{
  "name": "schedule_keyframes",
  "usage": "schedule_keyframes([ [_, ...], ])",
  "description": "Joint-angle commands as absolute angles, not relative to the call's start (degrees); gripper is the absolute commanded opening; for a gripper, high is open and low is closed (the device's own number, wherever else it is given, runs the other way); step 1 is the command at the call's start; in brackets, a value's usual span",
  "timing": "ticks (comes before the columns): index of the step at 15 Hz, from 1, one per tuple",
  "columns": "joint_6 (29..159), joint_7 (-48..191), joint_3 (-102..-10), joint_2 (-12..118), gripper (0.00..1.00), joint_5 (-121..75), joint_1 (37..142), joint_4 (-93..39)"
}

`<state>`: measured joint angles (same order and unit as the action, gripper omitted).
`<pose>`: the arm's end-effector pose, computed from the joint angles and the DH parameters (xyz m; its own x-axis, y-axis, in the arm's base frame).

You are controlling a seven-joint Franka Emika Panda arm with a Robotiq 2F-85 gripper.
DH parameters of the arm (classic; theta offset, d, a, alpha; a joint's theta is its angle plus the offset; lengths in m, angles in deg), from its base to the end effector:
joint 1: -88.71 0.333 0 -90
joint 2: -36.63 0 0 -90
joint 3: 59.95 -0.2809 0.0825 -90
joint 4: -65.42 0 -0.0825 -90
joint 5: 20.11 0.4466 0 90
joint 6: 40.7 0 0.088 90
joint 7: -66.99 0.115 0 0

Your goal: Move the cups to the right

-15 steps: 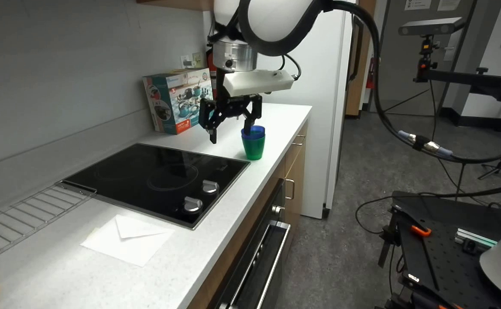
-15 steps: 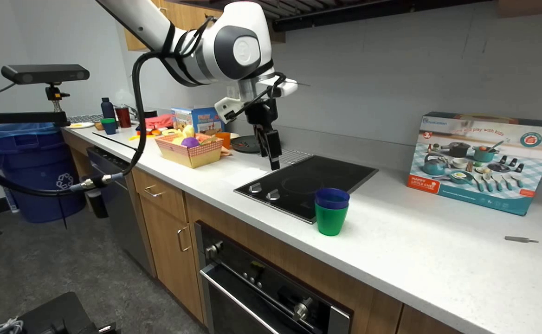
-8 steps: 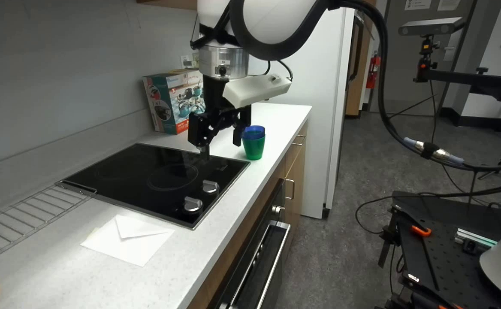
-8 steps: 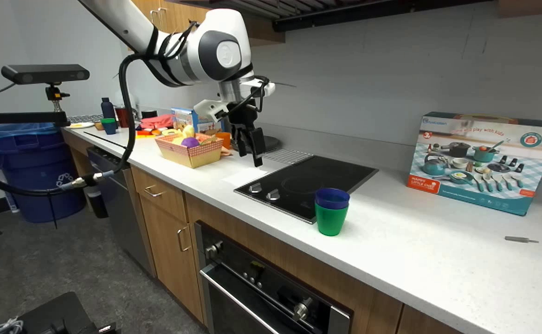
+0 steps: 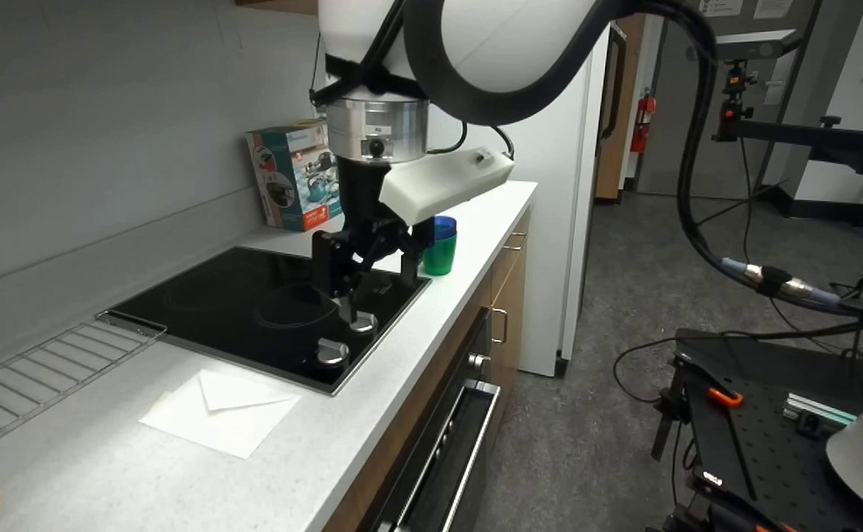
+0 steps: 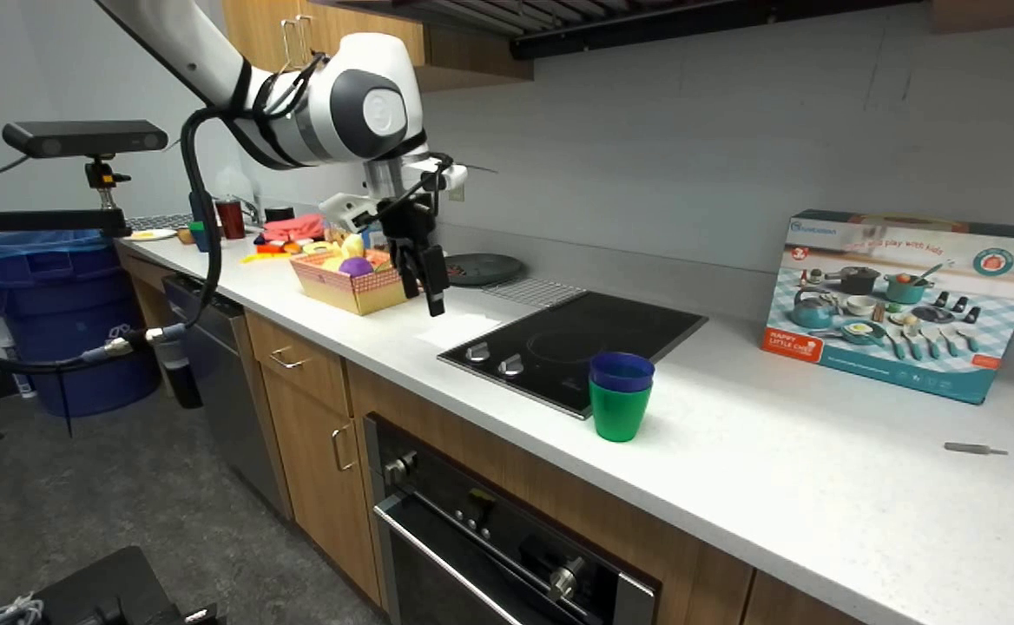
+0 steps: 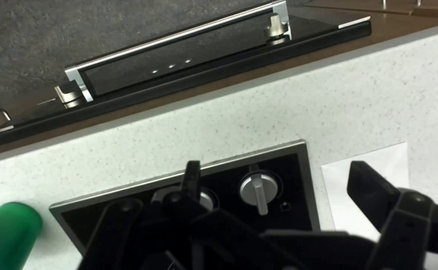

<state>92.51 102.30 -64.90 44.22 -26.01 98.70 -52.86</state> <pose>0.6105 0.1602 0.3033 0.9475 -0.2852 0.1445 -0.2862 -0.9581 -0.0141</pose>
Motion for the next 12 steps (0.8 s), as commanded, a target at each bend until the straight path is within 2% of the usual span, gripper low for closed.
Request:
schedule_keyframes([
  [1,91.6,107.6,-66.2,39.4,1.00,-25.9,100.1,-57.5],
  [7,90.7,115.9,-68.0,34.2,1.00,-26.9,99.8,-62.4],
  [8,91.9,113.0,-68.1,37.2,1.00,-26.1,99.5,-60.2],
  [12,91.9,114.6,-68.3,35.4,1.00,-26.2,99.3,-61.8],
])
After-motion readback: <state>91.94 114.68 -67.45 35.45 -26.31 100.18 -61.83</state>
